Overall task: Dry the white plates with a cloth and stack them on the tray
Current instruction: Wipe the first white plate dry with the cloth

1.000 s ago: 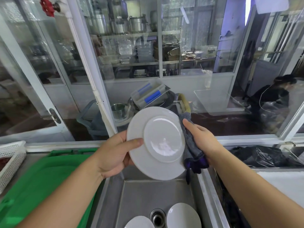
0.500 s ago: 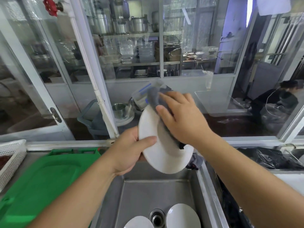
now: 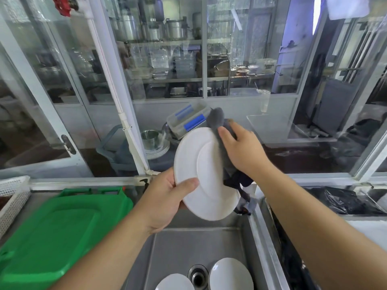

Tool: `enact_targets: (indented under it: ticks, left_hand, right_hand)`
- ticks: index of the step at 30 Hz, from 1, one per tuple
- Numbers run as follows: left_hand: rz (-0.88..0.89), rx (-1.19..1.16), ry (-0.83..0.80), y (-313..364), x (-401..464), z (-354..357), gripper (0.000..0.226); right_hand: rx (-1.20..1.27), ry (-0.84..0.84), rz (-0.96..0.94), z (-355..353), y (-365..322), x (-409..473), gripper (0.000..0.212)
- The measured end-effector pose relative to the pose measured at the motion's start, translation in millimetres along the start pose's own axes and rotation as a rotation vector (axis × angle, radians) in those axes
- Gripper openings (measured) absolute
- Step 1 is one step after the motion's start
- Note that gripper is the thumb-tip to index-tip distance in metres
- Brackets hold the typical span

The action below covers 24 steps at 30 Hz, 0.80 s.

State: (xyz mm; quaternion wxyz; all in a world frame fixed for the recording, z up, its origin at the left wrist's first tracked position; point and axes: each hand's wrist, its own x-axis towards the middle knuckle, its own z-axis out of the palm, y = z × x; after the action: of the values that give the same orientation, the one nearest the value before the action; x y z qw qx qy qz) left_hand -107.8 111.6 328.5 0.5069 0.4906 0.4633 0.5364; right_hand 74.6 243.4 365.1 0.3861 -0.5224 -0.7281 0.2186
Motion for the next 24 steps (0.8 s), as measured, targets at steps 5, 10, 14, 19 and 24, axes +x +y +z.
enact_targets:
  ticks: [5, 10, 14, 19, 24]
  left_hand:
    - [0.083, 0.086, 0.027, -14, 2, -2, 0.028]
    - [0.15, 0.112, 0.103, -31, 10, 4, 0.031]
    - [0.179, 0.18, 0.177, -34, 17, 9, 0.03]
    - [0.07, 0.061, 0.094, -36, 10, 18, 0.035]
    - [-0.114, -0.132, 0.046, 11, 16, -6, 0.049]
  right_hand:
    - [0.376, -0.078, 0.333, 12, 36, -16, 0.054]
    - [0.882, 0.012, 0.645, 27, 47, -36, 0.038]
    - [1.187, -0.05, 0.782, 44, 45, -56, 0.047]
    - [1.313, -0.071, 0.779, 43, 52, -60, 0.052]
    - [0.982, -0.029, 0.662, 16, 63, -44, 0.046]
